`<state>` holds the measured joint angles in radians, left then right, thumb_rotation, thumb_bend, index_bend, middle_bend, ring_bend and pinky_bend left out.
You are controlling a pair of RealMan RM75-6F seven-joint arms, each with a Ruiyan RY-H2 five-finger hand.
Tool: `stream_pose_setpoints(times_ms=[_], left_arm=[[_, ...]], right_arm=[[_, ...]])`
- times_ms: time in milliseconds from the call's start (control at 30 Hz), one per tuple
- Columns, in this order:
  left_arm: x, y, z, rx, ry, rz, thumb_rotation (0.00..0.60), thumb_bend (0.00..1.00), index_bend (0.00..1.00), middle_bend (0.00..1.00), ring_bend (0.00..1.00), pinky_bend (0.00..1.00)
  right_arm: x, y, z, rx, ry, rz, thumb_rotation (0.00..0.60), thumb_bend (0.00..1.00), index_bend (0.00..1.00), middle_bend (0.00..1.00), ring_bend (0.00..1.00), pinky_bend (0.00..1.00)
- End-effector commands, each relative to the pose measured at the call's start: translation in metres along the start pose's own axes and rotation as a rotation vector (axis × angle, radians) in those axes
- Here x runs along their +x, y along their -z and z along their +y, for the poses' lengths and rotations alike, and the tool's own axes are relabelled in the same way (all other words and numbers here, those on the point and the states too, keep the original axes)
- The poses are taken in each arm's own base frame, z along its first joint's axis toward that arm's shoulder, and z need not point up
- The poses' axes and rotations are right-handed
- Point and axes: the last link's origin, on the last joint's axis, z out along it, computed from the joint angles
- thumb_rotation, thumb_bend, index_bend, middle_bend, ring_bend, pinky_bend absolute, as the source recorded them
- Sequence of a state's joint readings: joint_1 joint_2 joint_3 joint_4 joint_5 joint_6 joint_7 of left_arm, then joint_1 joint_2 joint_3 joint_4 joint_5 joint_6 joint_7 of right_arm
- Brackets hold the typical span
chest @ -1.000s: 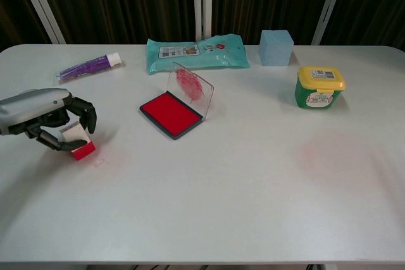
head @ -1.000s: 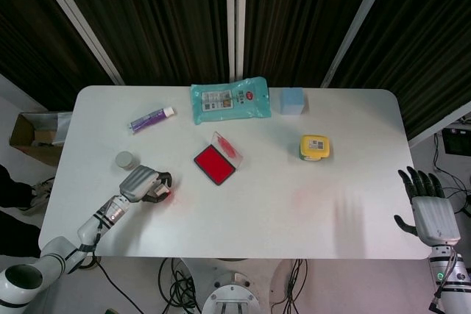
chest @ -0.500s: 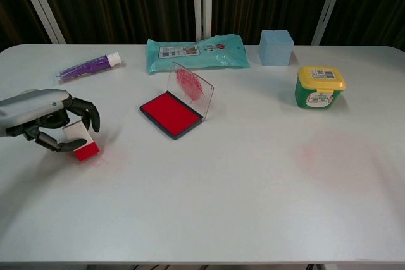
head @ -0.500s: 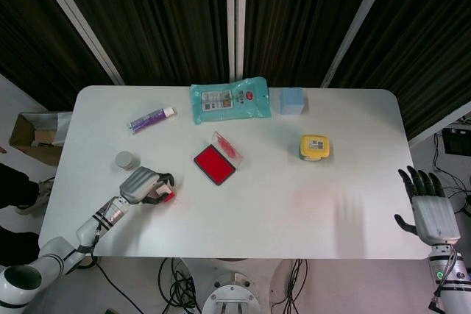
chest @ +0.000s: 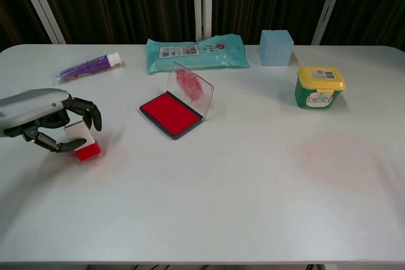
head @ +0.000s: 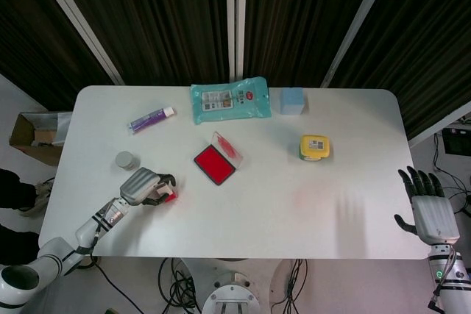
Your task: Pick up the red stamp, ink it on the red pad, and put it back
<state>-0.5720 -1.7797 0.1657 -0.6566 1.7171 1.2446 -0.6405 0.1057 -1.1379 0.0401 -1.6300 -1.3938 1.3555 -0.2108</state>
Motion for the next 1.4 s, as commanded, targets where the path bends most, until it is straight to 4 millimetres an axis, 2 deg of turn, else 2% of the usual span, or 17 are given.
stream_pose_setpoints(times_ms=[33,400,700,967,1100,1233,1267,1300,1333,1367,1400], left_arm=[[0.001,0.000,0.000,-0.004,-0.008,0.001,0.600,0.37,0.40,0.53,1.00,1.00],[0.002,0.001,0.000,-0.007,-0.065,-0.001,0.600,0.30,0.39,0.53,1.00,1.00],[0.003,0.002,0.002,-0.012,-0.046,0.003,0.600,0.23,0.39,0.52,1.00,1.00],[0.007,0.003,0.002,-0.011,-0.052,0.023,0.600,0.20,0.36,0.46,1.00,1.00],[0.024,0.006,0.002,-0.015,-0.068,0.096,0.600,0.17,0.32,0.43,1.00,1.00],[0.065,0.024,0.004,-0.019,-0.065,0.265,0.599,0.12,0.31,0.41,0.92,1.00],[0.073,0.030,0.005,-0.013,-0.069,0.293,0.565,0.11,0.31,0.41,0.88,1.00],[0.088,0.041,0.004,0.004,-0.085,0.356,0.463,0.11,0.31,0.41,0.83,0.98],[0.100,0.052,0.004,0.026,-0.098,0.401,0.309,0.11,0.31,0.40,0.74,0.94],[0.110,0.067,0.001,0.070,-0.111,0.440,0.193,0.11,0.30,0.38,0.65,0.86],[0.116,0.080,-0.002,0.125,-0.121,0.440,0.071,0.11,0.27,0.33,0.48,0.67]], right_arm=[[0.000,0.000,0.000,0.000,0.000,0.000,0.600,0.12,0.00,0.00,0.00,0.00],[-0.001,0.000,0.001,-0.003,0.002,-0.004,0.600,0.12,0.00,0.00,0.00,0.00],[-0.001,-0.001,0.002,-0.006,0.000,-0.006,0.600,0.12,0.00,0.00,0.00,0.00],[-0.001,-0.001,0.002,-0.009,-0.003,-0.005,0.600,0.12,0.00,0.00,0.00,0.00],[-0.001,-0.001,0.003,-0.011,-0.004,-0.004,0.600,0.12,0.00,0.00,0.00,0.00],[0.000,-0.001,0.003,-0.011,-0.006,0.002,0.600,0.12,0.00,0.00,0.00,0.00],[0.001,-0.001,0.004,-0.012,-0.006,0.003,0.600,0.12,0.00,0.00,0.00,0.00],[0.001,-0.001,0.004,-0.012,-0.007,0.006,0.600,0.12,0.00,0.00,0.00,0.00],[0.002,-0.001,0.004,-0.013,-0.008,0.008,0.600,0.12,0.00,0.00,0.00,0.00],[0.002,-0.001,0.005,-0.013,-0.009,0.009,0.600,0.12,0.00,0.00,0.00,0.00],[0.002,-0.001,0.005,-0.014,-0.010,0.010,0.600,0.12,0.00,0.00,0.00,0.00]])
